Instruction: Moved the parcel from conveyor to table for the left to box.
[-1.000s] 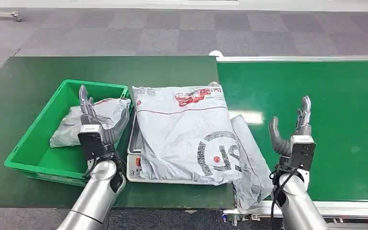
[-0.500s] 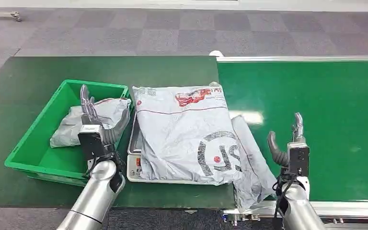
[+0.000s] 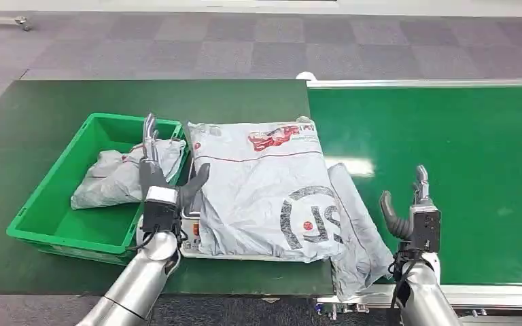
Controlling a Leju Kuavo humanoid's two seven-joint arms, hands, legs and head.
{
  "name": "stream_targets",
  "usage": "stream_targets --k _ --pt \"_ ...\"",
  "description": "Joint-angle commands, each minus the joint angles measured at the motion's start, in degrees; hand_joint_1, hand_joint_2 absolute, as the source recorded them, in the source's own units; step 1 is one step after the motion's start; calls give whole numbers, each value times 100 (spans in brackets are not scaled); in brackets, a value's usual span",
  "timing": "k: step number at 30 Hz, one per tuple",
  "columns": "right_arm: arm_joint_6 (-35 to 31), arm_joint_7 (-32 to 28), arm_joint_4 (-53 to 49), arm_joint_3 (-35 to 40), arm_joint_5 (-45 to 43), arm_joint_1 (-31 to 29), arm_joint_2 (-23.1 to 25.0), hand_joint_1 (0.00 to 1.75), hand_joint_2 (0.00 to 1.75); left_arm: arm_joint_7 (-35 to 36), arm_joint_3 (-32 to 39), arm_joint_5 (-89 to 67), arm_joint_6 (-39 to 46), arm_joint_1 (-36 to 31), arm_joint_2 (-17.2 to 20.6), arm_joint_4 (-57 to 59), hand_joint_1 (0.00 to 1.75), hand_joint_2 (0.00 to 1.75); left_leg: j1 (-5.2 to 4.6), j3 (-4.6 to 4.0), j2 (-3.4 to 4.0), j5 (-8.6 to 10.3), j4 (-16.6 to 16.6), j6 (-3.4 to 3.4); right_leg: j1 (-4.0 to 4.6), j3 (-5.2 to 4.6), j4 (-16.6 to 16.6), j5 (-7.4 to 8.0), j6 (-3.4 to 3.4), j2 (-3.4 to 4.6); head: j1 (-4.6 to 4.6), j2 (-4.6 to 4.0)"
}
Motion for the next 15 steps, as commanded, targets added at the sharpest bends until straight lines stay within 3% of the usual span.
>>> stream_targets --k 1,2,4,5,10,15 --pt "74 9 589 -255 66 -298 188 0 175 239 -1222 -1027 -1045 -805 348 794 0 175 4 21 2 0 -11 -1 5 21 -12 0 -7 0 2 0" --pt "74 10 621 -263 68 -293 174 0 175 847 -1496 -1446 -1694 -992 375 982 0 175 6 25 -1 3 -16 0 8 29 -19 3 -8 -4 0 0" --pt "64 9 637 -279 73 -274 172 0 175 1024 -1433 -1638 -1851 -1021 302 1020 0 175 5 13 1 0 -5 0 6 16 -8 1 -4 -3 0 0" --pt "35 9 648 -310 99 -238 184 0 175 1688 -1648 -2080 -2465 -1240 222 1408 0 175 6 17 -4 1 -7 1 7 21 -11 1 -5 -7 -2 0" --pt "14 9 732 -402 265 -233 291 0 175 2586 -1744 -2536 -3525 -1526 -36 2168 0 175 3 15 -2 0 -6 3 5 20 -10 1 -2 -6 0 0" --pt "45 9 733 -576 420 -212 407 0 175 3136 -1728 -3029 -4024 -1704 -149 2655 0 175 4 22 0 0 -9 0 5 24 -13 1 -5 -2 0 0"
